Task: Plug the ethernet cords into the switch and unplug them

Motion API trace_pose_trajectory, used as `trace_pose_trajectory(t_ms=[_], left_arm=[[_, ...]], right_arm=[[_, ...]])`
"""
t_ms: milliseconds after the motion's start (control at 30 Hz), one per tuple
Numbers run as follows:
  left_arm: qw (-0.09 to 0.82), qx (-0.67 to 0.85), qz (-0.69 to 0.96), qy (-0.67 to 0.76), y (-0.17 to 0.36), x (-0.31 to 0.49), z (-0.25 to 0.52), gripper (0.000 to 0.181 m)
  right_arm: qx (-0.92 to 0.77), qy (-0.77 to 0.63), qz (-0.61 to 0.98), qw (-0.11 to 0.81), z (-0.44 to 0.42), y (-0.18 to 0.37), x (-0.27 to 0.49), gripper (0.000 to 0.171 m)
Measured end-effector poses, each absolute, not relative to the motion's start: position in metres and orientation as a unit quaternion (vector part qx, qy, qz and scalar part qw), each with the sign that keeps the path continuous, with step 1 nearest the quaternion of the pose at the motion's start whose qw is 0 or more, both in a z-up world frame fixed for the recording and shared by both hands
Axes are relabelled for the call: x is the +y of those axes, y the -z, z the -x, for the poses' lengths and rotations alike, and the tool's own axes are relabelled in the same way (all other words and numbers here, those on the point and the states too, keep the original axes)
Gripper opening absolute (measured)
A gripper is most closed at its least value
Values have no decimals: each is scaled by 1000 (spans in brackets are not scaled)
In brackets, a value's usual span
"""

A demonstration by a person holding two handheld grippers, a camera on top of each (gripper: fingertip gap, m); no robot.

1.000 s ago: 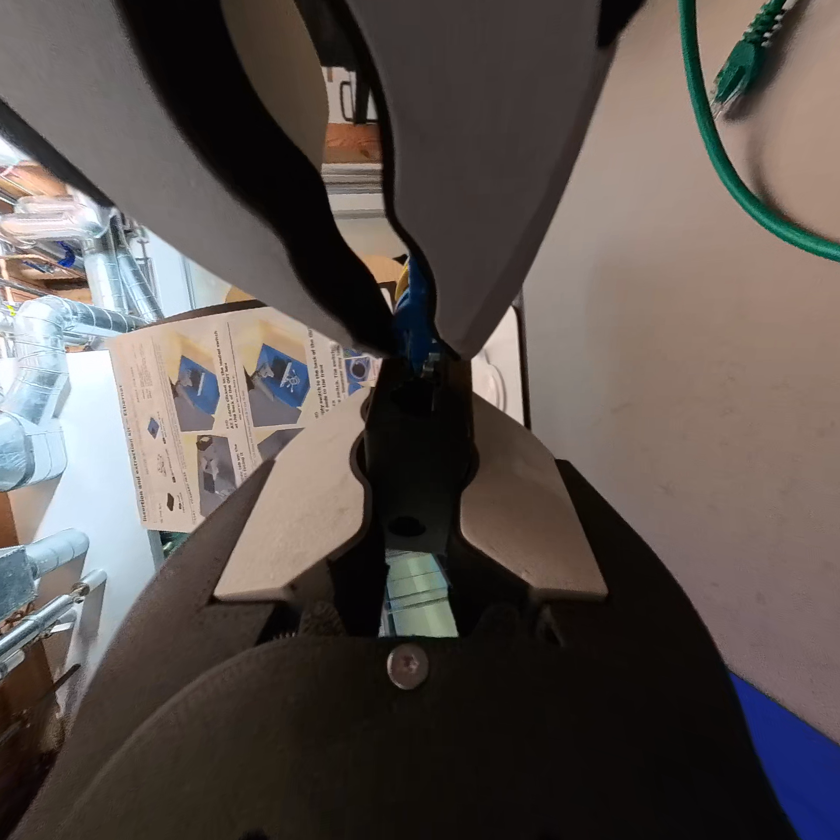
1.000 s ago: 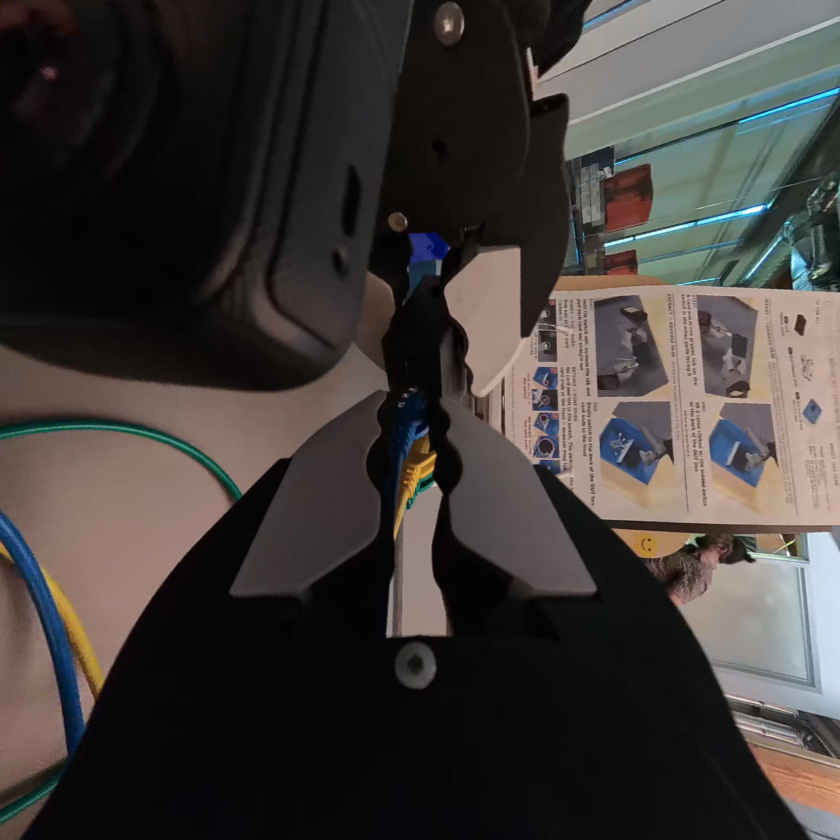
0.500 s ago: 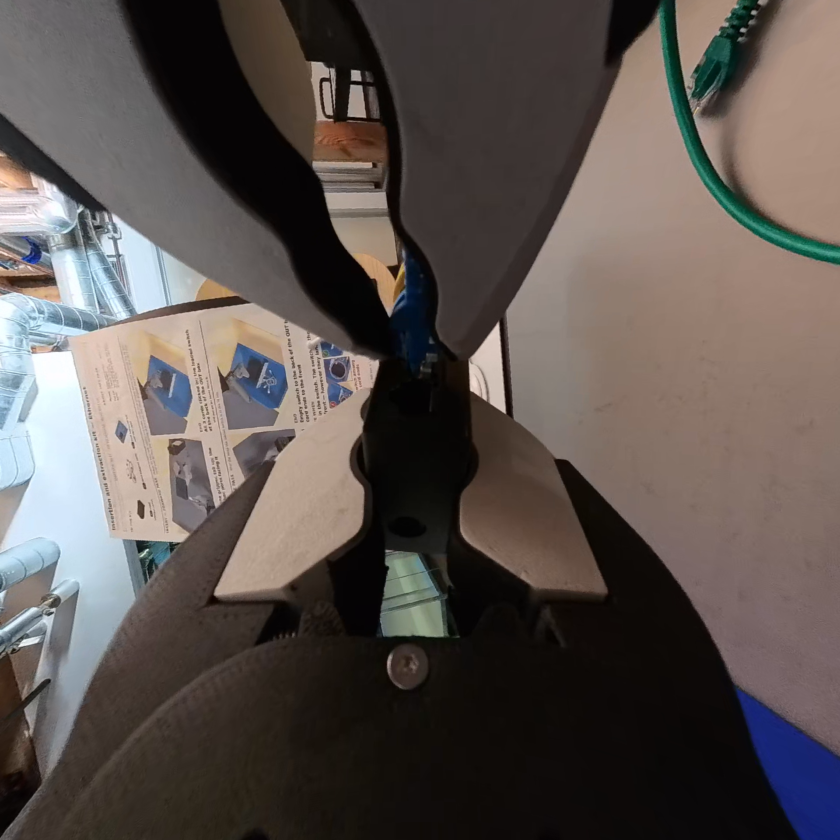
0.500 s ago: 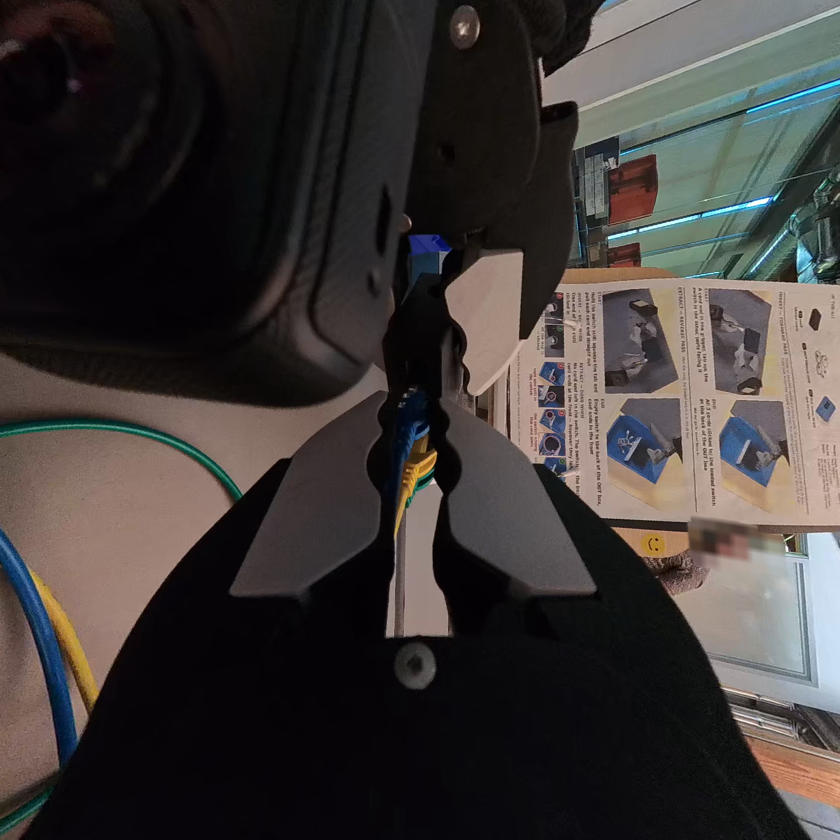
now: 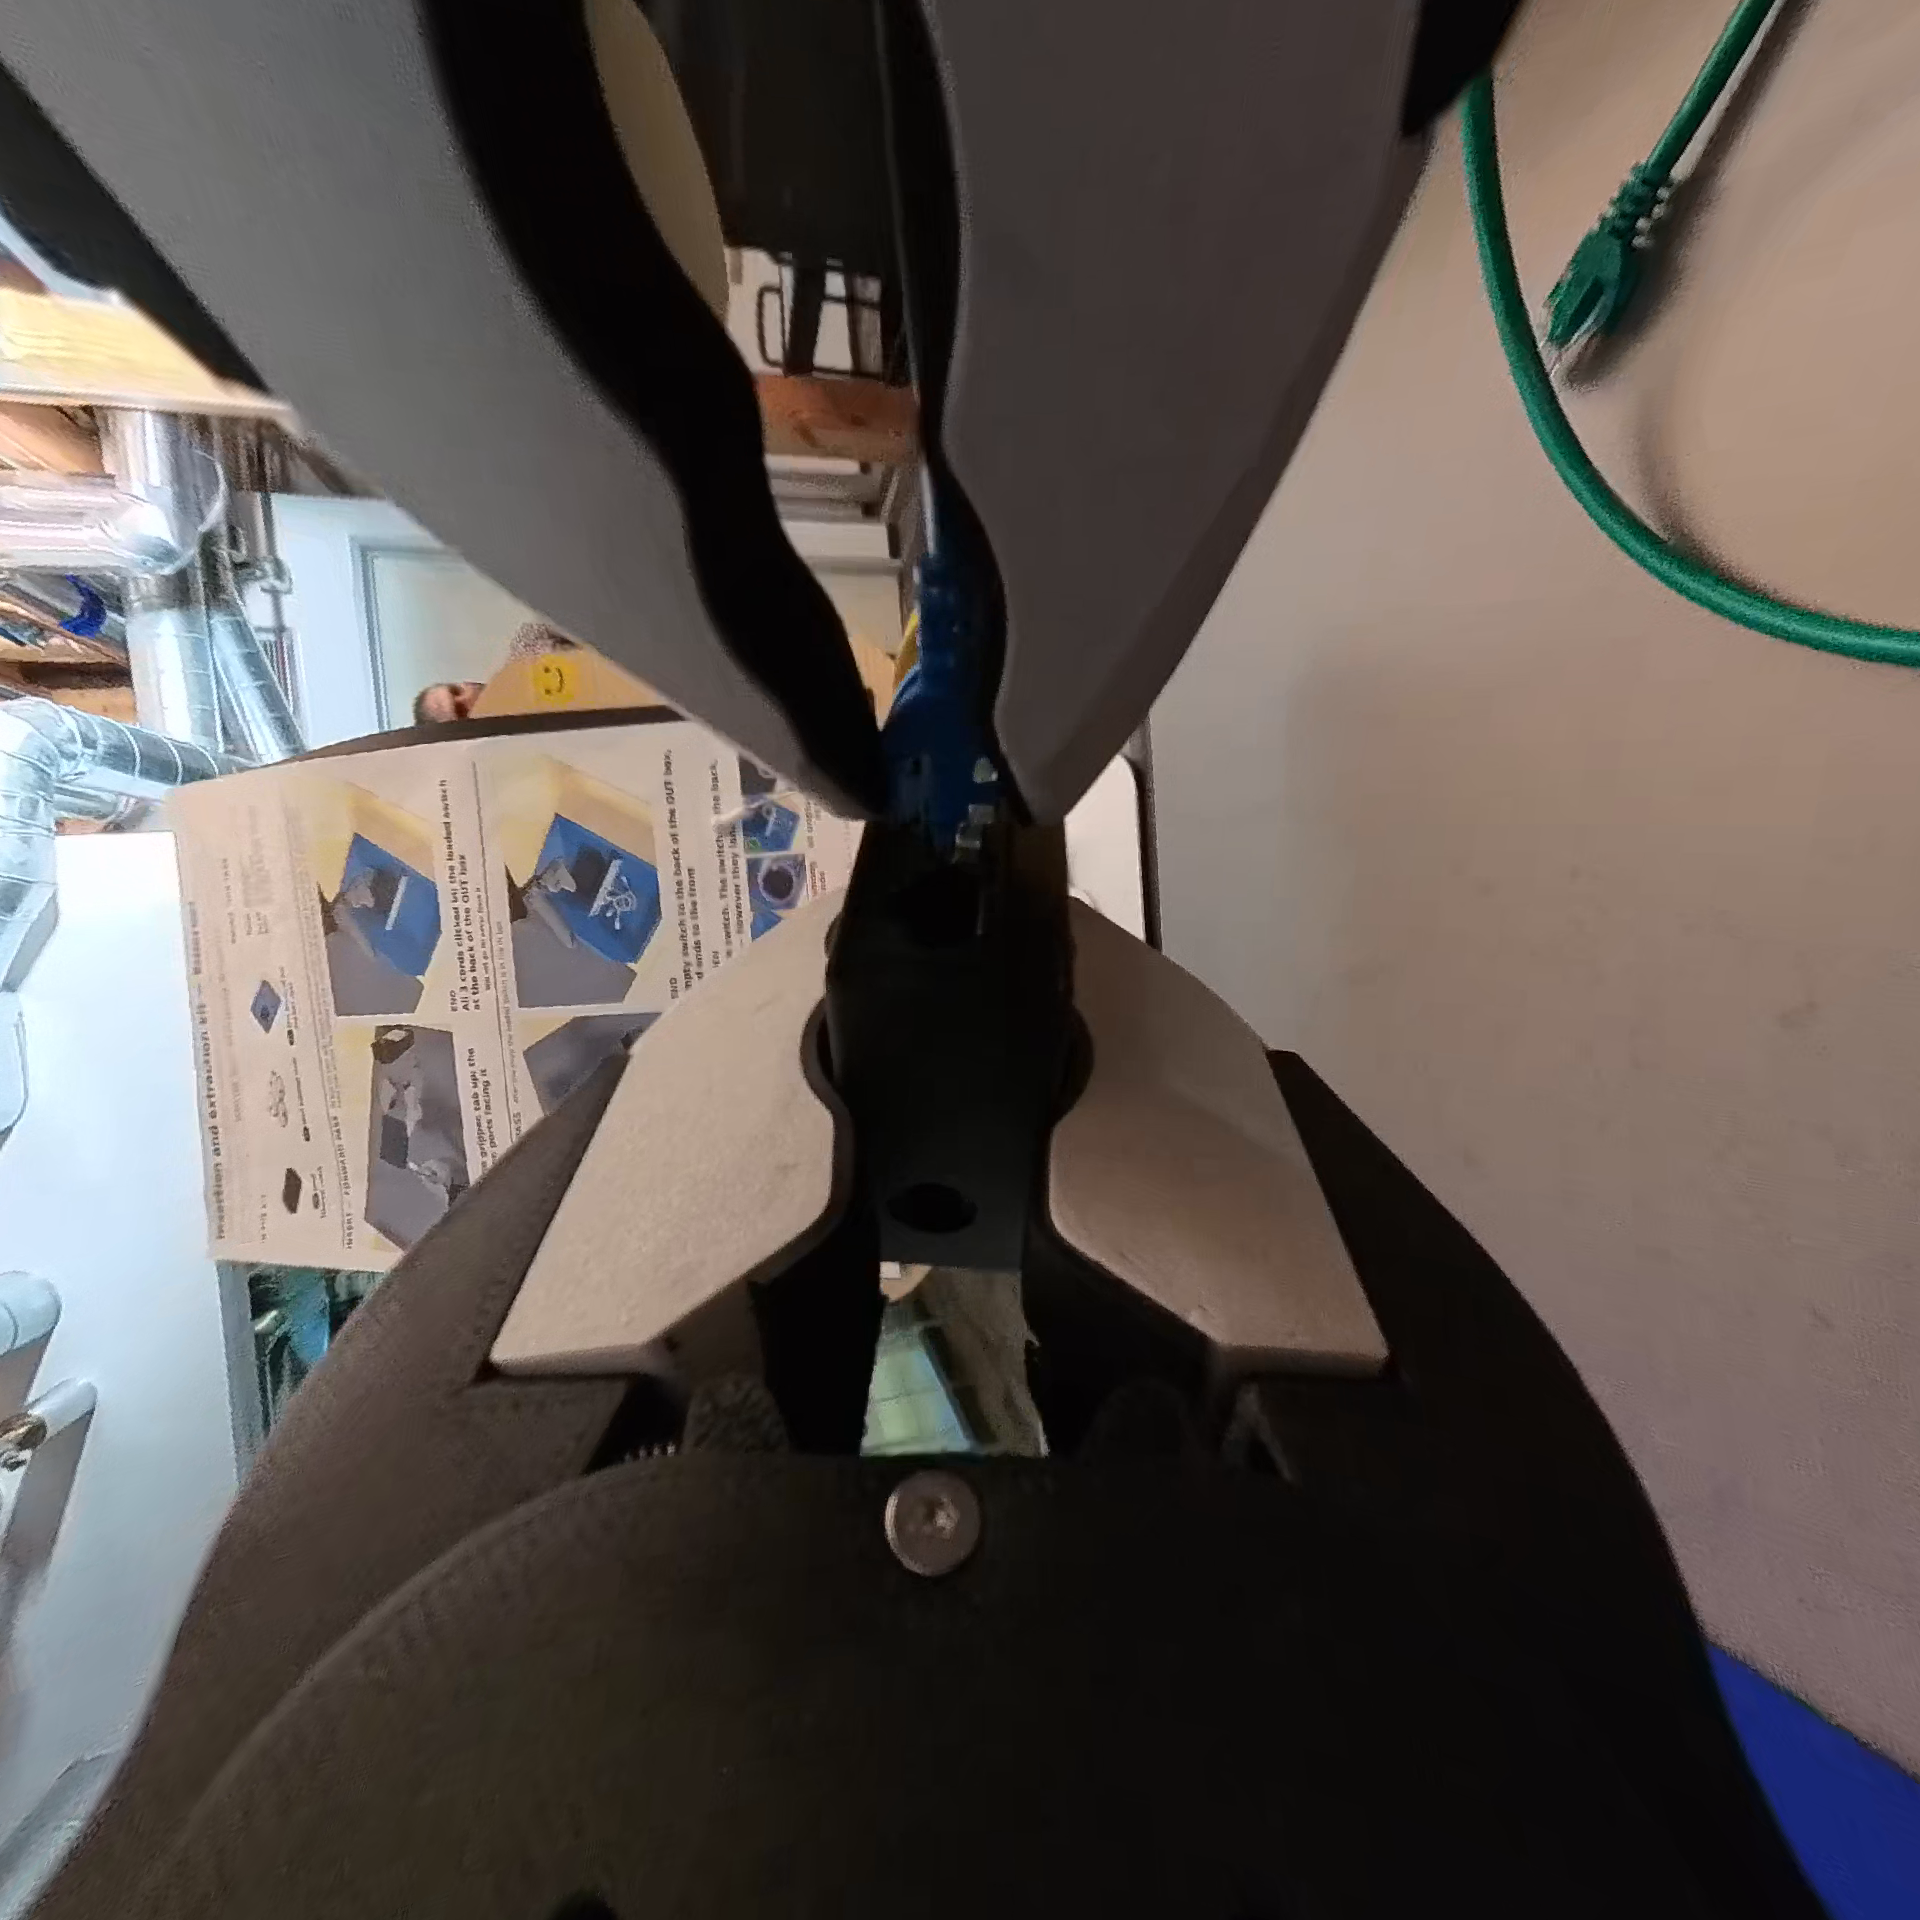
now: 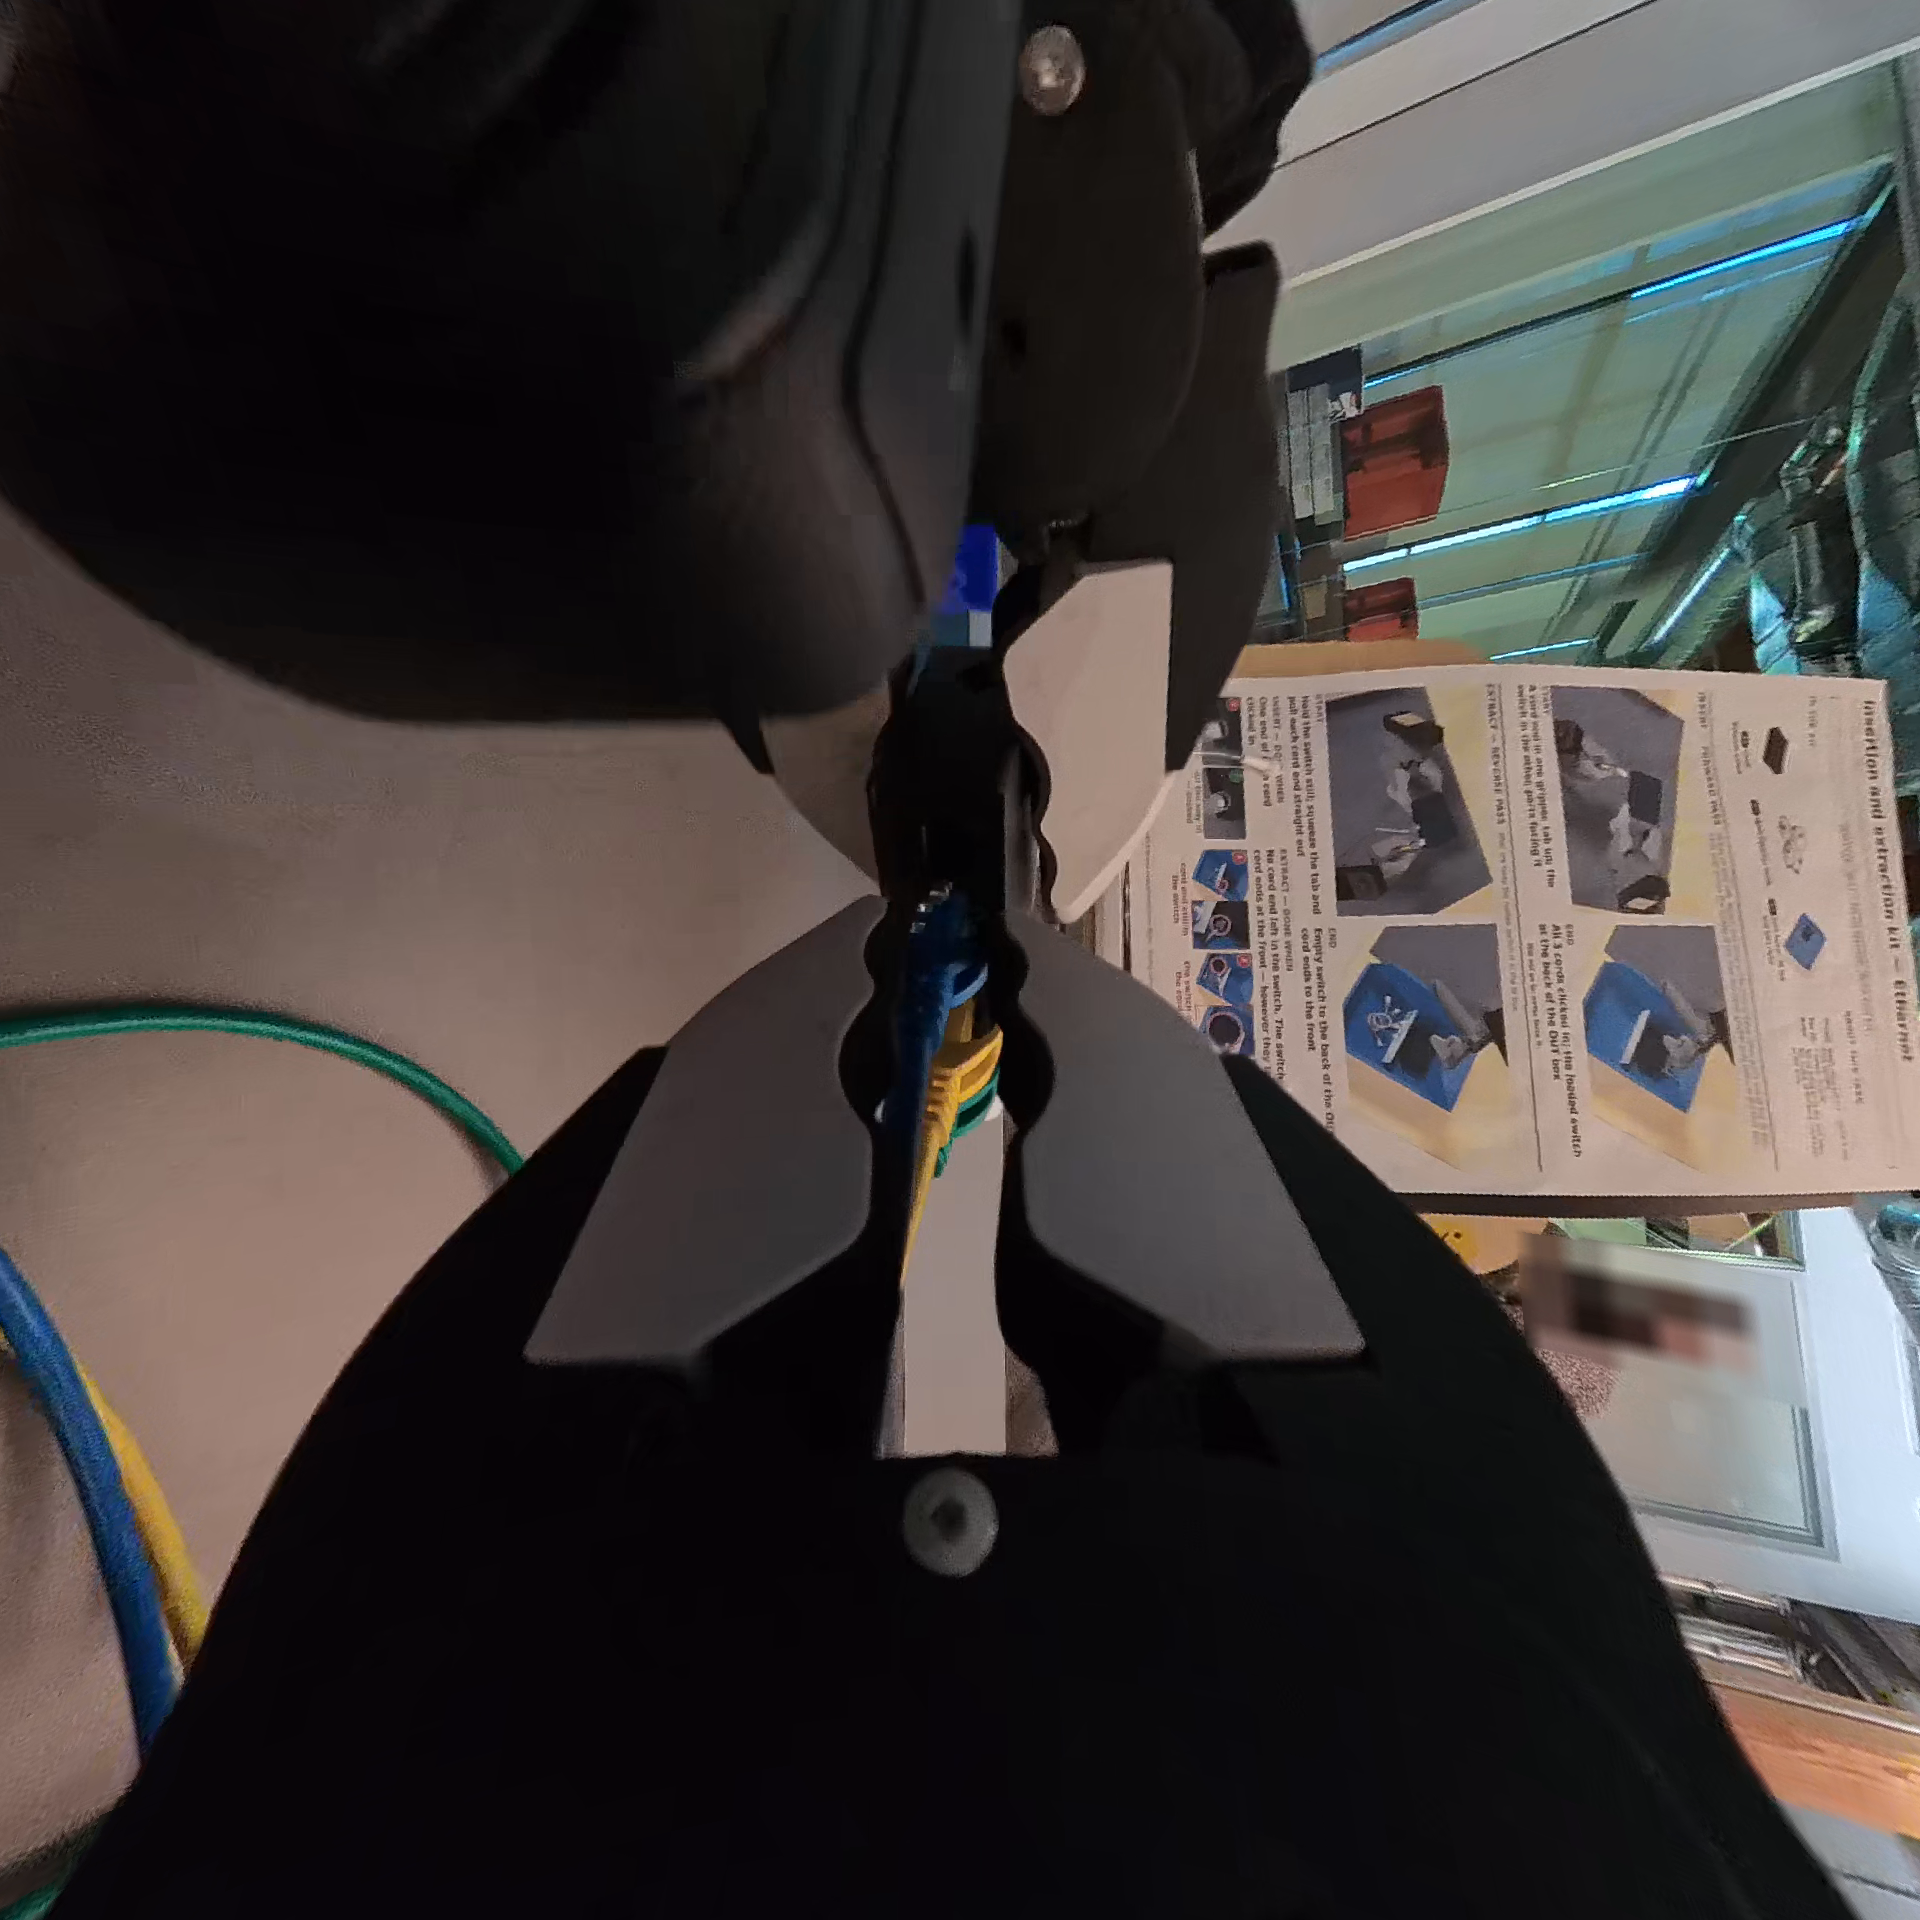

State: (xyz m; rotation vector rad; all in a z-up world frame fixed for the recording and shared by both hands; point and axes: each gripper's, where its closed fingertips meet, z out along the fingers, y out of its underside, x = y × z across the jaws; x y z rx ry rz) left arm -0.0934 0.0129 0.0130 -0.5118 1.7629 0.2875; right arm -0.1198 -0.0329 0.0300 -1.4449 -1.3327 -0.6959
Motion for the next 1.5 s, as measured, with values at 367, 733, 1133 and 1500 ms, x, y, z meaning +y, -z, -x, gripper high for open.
trace_pose_trajectory(t_ms=[367, 733, 1133, 1500], left_arm=[[622, 753, 202, -67, -29, -1, 99, 30], [632, 750, 190, -33, -38, -11, 104, 29], [635, 751, 180, -34, -39, -17, 104, 29], [631, 755, 176, -38, -36, -21, 102, 33]], right_arm=[[-546, 312, 570, 529, 128, -51, -43, 21], [-568, 313, 535, 542, 126, -61, -55, 24], [-578, 240, 542, 561, 133, -58, -61, 21], [-573, 249, 552, 553, 130, -53, -55, 21]])
